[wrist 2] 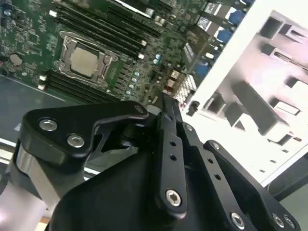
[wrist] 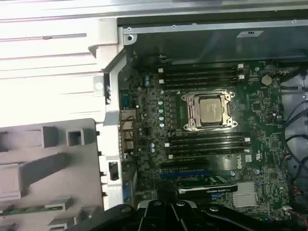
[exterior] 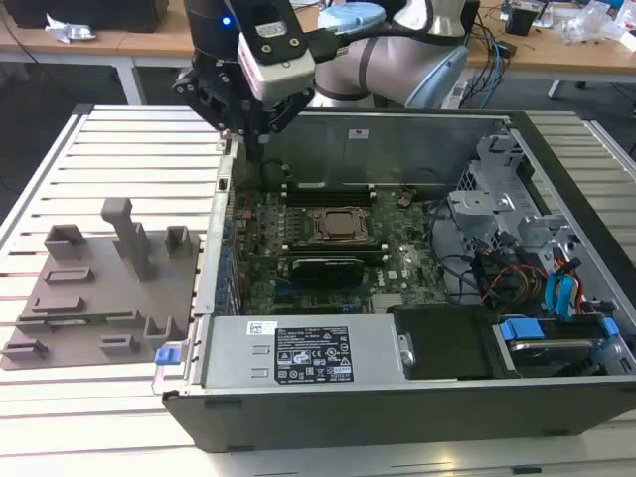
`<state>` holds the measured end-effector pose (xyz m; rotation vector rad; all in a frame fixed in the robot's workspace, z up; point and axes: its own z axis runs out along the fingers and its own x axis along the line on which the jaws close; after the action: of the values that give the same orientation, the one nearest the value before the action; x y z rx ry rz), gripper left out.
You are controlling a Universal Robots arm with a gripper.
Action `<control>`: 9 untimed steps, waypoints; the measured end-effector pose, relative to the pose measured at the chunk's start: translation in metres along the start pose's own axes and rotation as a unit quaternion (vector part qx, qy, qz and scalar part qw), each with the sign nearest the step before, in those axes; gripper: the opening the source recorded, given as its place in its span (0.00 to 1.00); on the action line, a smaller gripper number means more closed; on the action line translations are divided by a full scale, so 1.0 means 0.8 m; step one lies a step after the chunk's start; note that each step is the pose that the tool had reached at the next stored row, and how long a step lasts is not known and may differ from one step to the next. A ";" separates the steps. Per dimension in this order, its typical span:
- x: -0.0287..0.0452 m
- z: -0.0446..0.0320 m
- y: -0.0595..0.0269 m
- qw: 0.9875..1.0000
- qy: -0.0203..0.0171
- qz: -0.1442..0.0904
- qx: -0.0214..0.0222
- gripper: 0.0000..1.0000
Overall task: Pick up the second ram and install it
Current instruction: 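Reach for the second ram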
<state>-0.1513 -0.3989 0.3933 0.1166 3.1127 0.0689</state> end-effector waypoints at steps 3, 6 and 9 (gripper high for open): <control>0.0399 -0.0005 -0.003 1.000 0.000 0.000 0.000 0.10; 0.0591 0.0000 -0.004 1.000 0.000 0.000 0.000 0.10; 0.0859 0.0010 -0.007 1.000 0.000 0.000 0.000 0.10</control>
<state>-0.2202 -0.3989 0.3905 0.1166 3.1120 0.0689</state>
